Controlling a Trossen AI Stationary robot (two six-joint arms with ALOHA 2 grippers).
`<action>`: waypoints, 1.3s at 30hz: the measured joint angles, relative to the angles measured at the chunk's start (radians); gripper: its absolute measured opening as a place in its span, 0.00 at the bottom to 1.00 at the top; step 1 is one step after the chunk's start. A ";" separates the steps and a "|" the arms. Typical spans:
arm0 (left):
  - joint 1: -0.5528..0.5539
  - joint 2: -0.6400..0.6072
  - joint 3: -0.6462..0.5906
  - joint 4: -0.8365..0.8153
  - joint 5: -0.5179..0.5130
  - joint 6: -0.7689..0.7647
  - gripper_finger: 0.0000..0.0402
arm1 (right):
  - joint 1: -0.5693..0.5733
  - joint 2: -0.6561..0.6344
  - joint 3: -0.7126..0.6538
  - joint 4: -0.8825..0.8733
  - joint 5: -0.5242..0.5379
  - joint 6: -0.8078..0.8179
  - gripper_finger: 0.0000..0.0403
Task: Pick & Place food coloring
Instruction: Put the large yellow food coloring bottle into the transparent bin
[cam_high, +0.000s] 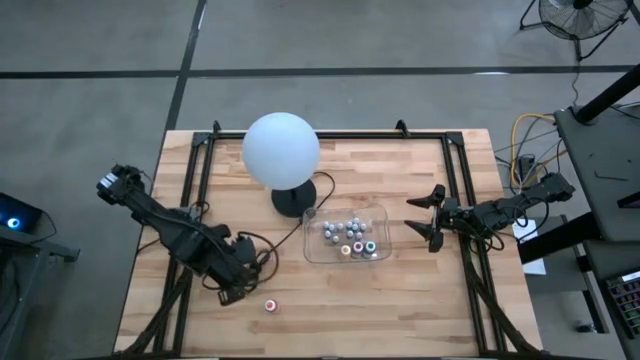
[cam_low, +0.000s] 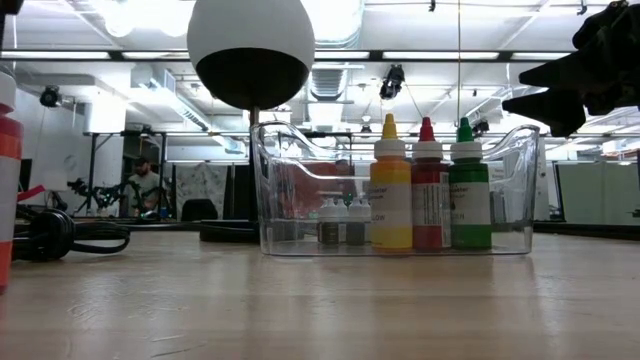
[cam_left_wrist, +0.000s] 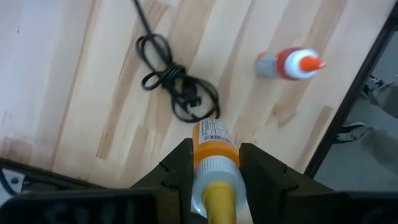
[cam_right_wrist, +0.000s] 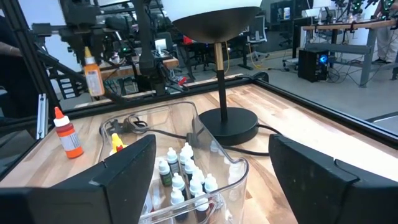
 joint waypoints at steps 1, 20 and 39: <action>0.004 0.018 0.020 0.000 0.000 0.007 0.21 | 0.000 0.000 0.000 0.000 0.000 0.000 0.75; 0.151 0.444 0.536 -0.025 0.000 0.167 0.22 | 0.000 0.000 0.000 0.000 0.000 0.000 0.76; 0.353 0.720 0.926 -0.094 -0.095 0.271 0.22 | 0.001 0.000 0.000 0.000 0.000 0.000 0.76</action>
